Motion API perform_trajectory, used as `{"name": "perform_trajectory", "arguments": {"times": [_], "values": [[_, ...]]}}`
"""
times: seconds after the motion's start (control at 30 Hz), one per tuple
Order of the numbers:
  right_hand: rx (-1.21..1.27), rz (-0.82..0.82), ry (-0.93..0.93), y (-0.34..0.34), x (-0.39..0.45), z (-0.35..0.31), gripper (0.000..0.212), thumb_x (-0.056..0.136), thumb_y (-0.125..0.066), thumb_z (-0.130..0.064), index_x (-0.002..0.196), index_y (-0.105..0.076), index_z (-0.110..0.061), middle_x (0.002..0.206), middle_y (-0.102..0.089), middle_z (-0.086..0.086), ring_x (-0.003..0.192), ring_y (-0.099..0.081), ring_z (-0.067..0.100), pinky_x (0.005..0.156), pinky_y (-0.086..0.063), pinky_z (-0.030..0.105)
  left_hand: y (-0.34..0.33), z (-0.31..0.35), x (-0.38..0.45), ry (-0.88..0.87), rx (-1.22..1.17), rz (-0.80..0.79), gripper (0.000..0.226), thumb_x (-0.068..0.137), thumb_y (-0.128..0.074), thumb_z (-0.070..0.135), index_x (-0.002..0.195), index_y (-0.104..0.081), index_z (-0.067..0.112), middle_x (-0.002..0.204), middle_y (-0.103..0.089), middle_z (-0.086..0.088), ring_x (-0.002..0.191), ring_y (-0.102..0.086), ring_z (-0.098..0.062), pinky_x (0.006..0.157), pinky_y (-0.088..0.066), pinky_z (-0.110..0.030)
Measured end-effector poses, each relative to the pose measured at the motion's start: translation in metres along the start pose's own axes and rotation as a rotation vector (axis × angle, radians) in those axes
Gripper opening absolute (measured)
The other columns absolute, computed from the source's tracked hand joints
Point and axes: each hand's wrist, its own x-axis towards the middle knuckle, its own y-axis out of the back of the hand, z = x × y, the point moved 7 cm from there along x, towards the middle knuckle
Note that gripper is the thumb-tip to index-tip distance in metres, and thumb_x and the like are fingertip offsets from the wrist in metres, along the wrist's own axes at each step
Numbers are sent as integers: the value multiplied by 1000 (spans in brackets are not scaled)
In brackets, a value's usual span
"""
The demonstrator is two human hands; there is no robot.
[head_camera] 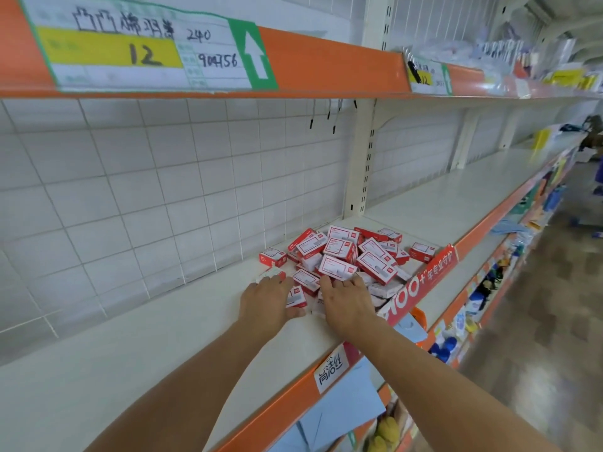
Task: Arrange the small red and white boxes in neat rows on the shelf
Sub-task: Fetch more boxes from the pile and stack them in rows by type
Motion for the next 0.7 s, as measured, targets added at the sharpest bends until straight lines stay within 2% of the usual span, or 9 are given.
{"name": "perform_trajectory", "arguments": {"times": [0.17,0.27,0.37,0.53,0.7], "values": [[60,9,-19,5,-1,-4,42,94,-41,-20,133,-31,-10,125,-54,10,112,-54,29,105,-24,44,-7,-22,-22,50,-114,-16,59,87,-49,60,137,-41,29,135,-48,3,119,-48,-16,86,-43,-27],[109,44,12,13,1,-14,49,92,-50,-20,137,-33,-11,134,-46,9,122,-46,27,106,-26,42,-6,-33,-32,81,-165,10,55,89,-48,59,137,-42,33,132,-50,5,118,-48,-15,84,-43,-26],[186,41,65,15,4,-36,51,93,-51,-18,139,-32,-10,140,-39,11,129,-37,28,106,-30,40,-1,-45,-44,131,-187,49,52,89,-48,57,135,-44,35,126,-52,6,115,-48,-14,83,-43,-26],[314,31,180,18,0,-76,47,94,-47,-14,139,-31,-13,137,-36,13,121,-40,30,93,-41,40,8,-66,-75,249,-210,90,44,88,-54,53,128,-50,36,118,-52,7,113,-46,-14,82,-38,-27],[421,55,340,32,-15,-126,44,93,-46,-10,136,-35,-17,129,-38,10,113,-42,28,77,-42,35,26,-94,-137,453,-188,145,42,88,-57,47,128,-51,35,117,-51,6,112,-45,-14,80,-37,-27]]}}
